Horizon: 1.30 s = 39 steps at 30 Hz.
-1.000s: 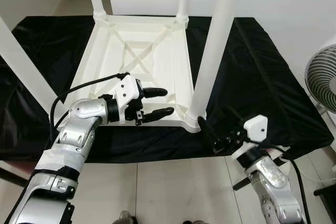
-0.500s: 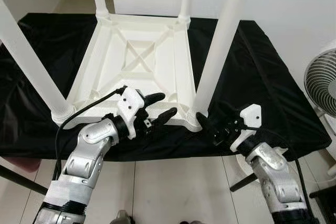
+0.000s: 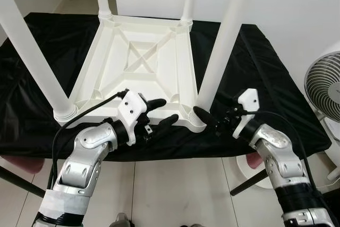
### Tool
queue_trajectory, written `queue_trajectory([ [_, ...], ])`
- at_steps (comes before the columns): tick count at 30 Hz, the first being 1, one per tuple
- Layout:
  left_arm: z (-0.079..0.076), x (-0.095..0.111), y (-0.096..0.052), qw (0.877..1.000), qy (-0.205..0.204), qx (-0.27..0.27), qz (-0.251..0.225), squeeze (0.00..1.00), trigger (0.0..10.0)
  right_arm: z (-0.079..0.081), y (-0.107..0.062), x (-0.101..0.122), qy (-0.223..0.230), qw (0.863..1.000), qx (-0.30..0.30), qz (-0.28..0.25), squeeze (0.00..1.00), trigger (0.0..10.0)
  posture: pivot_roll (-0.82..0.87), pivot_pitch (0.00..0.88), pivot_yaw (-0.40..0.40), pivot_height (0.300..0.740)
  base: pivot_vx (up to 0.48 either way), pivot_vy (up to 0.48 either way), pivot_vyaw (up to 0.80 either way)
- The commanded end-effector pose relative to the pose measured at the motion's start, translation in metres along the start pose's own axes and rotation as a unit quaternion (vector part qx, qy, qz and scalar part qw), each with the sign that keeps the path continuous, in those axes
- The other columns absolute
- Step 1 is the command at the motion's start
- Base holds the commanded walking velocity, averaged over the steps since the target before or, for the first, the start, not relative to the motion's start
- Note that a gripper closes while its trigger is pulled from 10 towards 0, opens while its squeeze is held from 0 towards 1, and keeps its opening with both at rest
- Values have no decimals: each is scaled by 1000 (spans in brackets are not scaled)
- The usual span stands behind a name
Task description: Building children table
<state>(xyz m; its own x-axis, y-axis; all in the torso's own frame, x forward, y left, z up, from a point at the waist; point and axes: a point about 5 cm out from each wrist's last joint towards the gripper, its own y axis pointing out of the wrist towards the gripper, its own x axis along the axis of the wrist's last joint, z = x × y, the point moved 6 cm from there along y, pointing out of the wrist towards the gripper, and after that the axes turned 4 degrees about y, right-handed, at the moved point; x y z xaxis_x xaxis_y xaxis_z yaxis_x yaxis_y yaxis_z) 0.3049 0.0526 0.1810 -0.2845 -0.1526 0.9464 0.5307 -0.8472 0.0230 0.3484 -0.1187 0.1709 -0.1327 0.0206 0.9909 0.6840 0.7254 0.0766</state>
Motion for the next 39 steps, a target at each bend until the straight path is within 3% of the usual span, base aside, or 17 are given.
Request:
queue_trajectory([
  [1, 8, -3, -1, 998, 5, 58, 12, 0, 10000, -1, 3, -2, 0, 1000, 16, 5, 0, 10000, 131, 67, -57, 740, 0, 0, 0],
  [6, 4, -5, -2, 998, 11, 52, 19, 0, 10000, 2, 11, -6, 16, 999, 36, 7, 0, 10000, 128, 67, -51, 740, 0, 0, 0],
  [7, 6, -3, -1, 998, 4, 57, 18, 0, 10000, 6, 15, -8, 20, 999, 46, 7, 0, 5569, 123, 61, -48, 740, 0, 0, 0],
  [8, 7, -2, 0, 998, -1, 61, 17, 0, 10000, 9, 17, -9, 22, 998, 54, 7, 0, 0, 123, 61, -48, 740, 0, 0, 0],
  [14, 9, 2, 3, 997, 1, 71, 7, 0, 10000, 11, 20, -12, 29, 998, 62, 10, 0, 0, 134, 49, -56, 740, 0, 0, 0],
  [21, 8, 7, 15, 997, -2, 77, -5, 0, 10000, -13, 21, -27, 17, 998, -17, 52, 0, 0, 150, 46, -75, 740, 0, 0, 0],
  [30, 1, 4, 24, 998, -1, 65, -2, 0, 10000, -13, 26, -37, 30, 992, -116, 46, 0, 0, 125, 30, -76, 740, 0, 0, 0],
  [35, -6, -4, 20, 999, -1, 44, 9, 0, 10000, -11, 20, -51, 86, 968, -231, 54, 0, 0, 116, 25, -68, 740, 0, 0, 0],
  [38, -6, -5, 20, 999, -1, 44, 10, 0, 10000, -12, 18, -55, 87, 961, -255, 57, 0, 0, 112, 19, -65, 740, 0, 0, 0],
  [39, -6, -5, 20, 999, -3, 44, 10, 0, 10000, -10, 16, -60, 91, 953, -284, 59, 0, 0, 111, 17, -65, 740, 0, 0, 0],
])
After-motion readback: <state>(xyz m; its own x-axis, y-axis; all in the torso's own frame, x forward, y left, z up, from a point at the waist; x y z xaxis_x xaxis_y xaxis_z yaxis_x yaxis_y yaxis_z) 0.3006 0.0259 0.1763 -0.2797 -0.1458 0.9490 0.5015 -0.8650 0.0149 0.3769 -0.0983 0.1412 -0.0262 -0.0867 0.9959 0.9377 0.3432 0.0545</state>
